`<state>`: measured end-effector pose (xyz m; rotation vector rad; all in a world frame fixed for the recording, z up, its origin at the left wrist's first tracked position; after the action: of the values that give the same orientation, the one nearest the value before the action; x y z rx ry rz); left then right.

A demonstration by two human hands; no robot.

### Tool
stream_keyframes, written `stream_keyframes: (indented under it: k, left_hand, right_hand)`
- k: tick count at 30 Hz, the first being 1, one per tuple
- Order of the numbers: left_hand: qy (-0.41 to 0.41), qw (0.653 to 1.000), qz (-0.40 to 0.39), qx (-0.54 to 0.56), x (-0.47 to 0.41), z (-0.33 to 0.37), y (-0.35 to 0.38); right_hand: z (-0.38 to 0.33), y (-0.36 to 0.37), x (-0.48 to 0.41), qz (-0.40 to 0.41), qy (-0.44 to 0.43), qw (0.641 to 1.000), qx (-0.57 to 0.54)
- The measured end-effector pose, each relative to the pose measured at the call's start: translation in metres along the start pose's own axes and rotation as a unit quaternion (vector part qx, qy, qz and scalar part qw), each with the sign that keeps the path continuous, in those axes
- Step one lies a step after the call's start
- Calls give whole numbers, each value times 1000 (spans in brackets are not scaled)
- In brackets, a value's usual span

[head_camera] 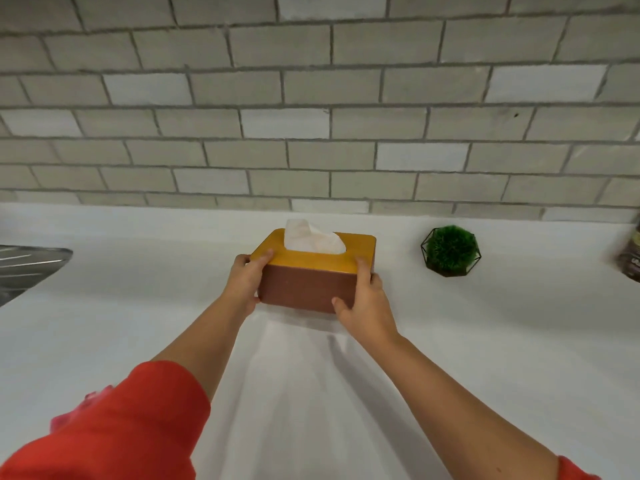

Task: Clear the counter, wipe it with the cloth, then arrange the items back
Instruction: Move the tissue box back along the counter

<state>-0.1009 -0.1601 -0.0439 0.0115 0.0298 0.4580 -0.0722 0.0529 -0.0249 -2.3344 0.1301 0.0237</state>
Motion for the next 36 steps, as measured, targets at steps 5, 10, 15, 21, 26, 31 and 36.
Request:
stream_keyframes:
  k: [5,10,15,21,26,31,36]
  left_hand:
    - [7,999,42,-3,-24,1,-14]
    - [13,998,66,-4,-50,-6,-32]
    - [3,998,57,-6,-76,-17,-40]
    - [-6,1000,19,5,-110,-32,-36]
    - [4,1000,0,12,-134,-43,-28]
    - [9,1000,4,20,-152,-53,-24]
    - [14,1000,-18,17,-158,-54,-15]
  right_hand:
    - [-18,20,-35,-25,-15,1000,-9]
    - [-33,45,-60,-49,-35,998,-3]
    - [-38,66,-88,-68,-13,998,-1]
    - [-40,85,-112,-50,25,998,-18]
    - [-37,92,-126,-24,42,999,-3]
    - [-35,97,-137,-13,54,998,9]
    - [-34,98,-149,-6,88,996,18]
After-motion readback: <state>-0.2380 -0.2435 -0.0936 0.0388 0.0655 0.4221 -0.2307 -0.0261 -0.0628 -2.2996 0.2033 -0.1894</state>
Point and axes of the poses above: each hand's wrist, its own x-axis away from the middle knuckle, its own y-axis out of the palm, z = x × y, the point moved 7 cm from there along -x, towards the middle knuckle, and after that the axes turned 15 degrees about y, right-handed, at the moved point
